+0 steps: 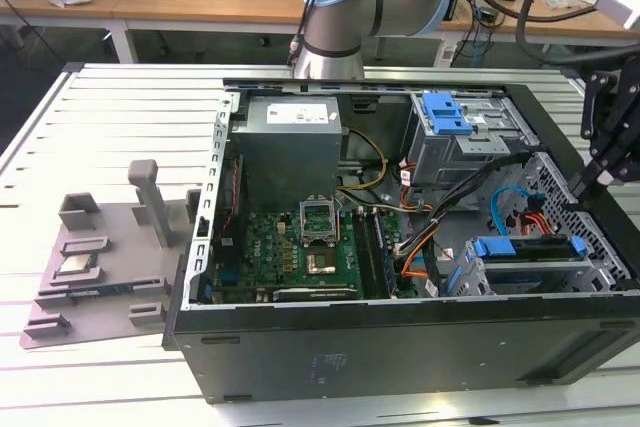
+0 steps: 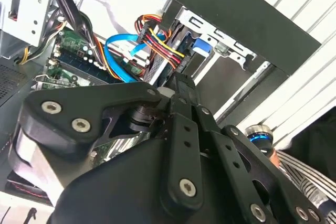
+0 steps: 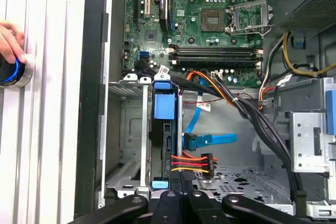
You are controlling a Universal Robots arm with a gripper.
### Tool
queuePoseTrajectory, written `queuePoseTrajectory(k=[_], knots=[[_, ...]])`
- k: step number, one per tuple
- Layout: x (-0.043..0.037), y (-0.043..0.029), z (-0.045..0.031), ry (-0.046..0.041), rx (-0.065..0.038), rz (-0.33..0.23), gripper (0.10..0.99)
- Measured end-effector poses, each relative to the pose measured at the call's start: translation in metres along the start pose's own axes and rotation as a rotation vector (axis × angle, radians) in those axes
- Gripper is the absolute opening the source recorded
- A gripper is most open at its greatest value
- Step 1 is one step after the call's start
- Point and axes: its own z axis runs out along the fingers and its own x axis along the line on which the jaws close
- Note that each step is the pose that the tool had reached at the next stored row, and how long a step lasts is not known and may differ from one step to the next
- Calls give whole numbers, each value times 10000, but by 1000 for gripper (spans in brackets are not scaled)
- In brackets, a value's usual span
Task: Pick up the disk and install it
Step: 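Insert the first disk wire, then insert the second disk wire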
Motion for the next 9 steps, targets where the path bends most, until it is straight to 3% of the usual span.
queuePoseTrajectory(k=[9], knots=[[0, 0, -4, 2, 1, 0, 114]])
